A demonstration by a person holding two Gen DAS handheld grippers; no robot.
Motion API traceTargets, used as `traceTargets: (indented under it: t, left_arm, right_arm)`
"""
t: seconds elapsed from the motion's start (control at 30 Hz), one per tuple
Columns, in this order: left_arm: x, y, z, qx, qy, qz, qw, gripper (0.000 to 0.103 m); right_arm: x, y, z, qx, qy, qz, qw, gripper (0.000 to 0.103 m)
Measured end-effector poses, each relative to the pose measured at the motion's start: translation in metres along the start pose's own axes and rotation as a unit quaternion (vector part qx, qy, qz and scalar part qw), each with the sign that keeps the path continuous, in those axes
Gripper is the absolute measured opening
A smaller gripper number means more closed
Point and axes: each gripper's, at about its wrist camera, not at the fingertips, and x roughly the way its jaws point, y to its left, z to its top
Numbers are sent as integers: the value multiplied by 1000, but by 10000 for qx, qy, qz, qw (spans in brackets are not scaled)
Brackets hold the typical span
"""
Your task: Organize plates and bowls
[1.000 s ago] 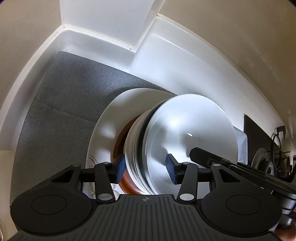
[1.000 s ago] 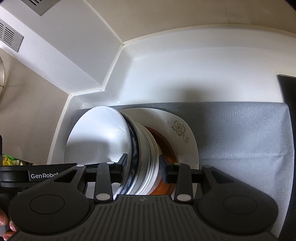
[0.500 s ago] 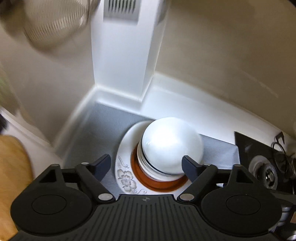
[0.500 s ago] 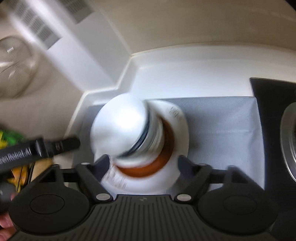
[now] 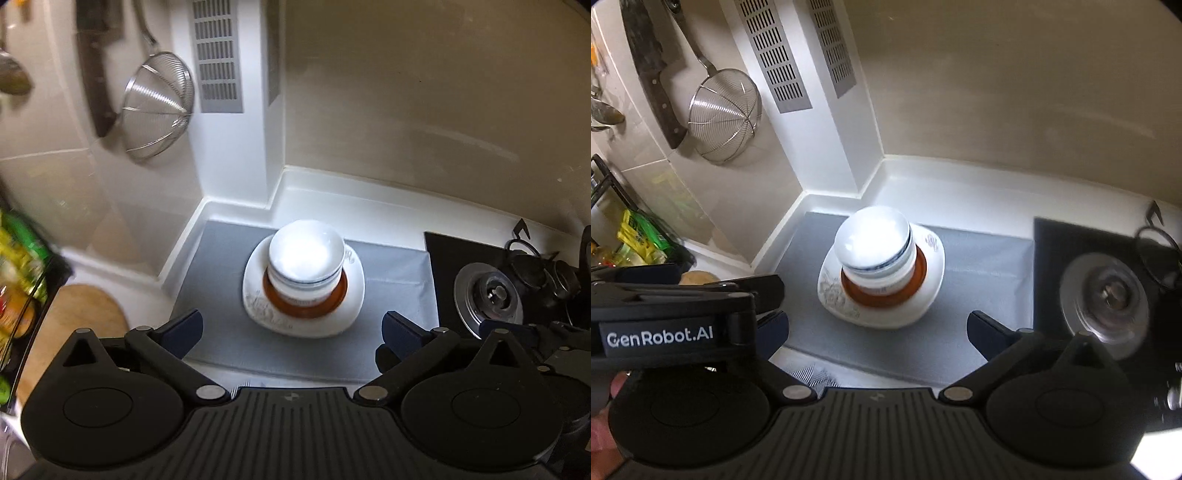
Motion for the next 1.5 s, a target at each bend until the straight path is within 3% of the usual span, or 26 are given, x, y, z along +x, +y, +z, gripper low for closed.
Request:
traceTargets:
  t: [0.17,0.27,0.4,0.6,1.5]
  left_arm:
    - [-37,-8,-4,57,-151,579,9982,103]
    - [-49,-7,-8,-34,-163,675,9976,103]
    - [-56,-7,-8,-20,-66,706,9975,103]
    - [-62,-8,-12,36,77,733,9973,103]
    - [-58,-30,-16,258,195,657,9973,103]
  right_arm:
    - [-26,5,-12,227,-90,-8,9997,103]
    - [-37,10,-15,177,-93,-87,9998,103]
    - [-45,15,-19,142,-49,-249,9996,103]
    - [-44,12,-23,162,57,-157,9997,103]
    - [-50,-9,-32,373,154,-351,9986,103]
